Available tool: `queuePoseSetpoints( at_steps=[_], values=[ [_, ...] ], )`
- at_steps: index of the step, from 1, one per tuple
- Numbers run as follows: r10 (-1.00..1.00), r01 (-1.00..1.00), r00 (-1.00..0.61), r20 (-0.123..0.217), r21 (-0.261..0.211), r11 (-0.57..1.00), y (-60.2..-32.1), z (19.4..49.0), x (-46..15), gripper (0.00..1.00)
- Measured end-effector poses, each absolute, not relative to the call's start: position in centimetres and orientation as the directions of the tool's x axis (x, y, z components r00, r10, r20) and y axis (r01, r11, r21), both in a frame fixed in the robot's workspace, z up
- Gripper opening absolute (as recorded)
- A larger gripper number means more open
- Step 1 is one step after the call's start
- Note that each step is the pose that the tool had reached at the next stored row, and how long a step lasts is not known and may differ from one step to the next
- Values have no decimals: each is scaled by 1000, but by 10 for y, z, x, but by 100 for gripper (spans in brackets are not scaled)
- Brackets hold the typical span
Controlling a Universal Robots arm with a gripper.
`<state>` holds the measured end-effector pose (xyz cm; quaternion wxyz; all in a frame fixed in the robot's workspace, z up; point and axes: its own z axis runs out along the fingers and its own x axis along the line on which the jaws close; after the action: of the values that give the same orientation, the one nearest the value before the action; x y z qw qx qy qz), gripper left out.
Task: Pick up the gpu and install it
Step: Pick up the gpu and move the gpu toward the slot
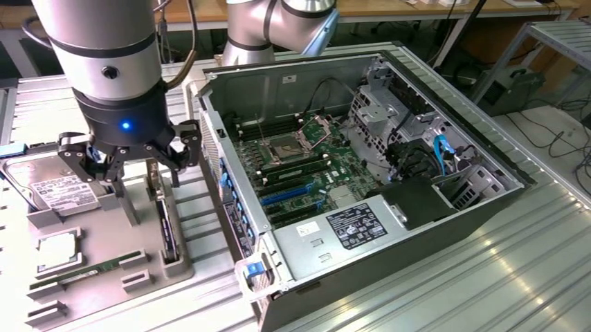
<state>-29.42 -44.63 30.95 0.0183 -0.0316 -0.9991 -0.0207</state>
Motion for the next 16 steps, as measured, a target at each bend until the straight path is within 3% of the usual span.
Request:
queuePoseSetpoints(
  at_steps=[16],
  values=[
    [62, 64, -997, 39, 40, 997, -451, 295, -294, 72]
  ],
)
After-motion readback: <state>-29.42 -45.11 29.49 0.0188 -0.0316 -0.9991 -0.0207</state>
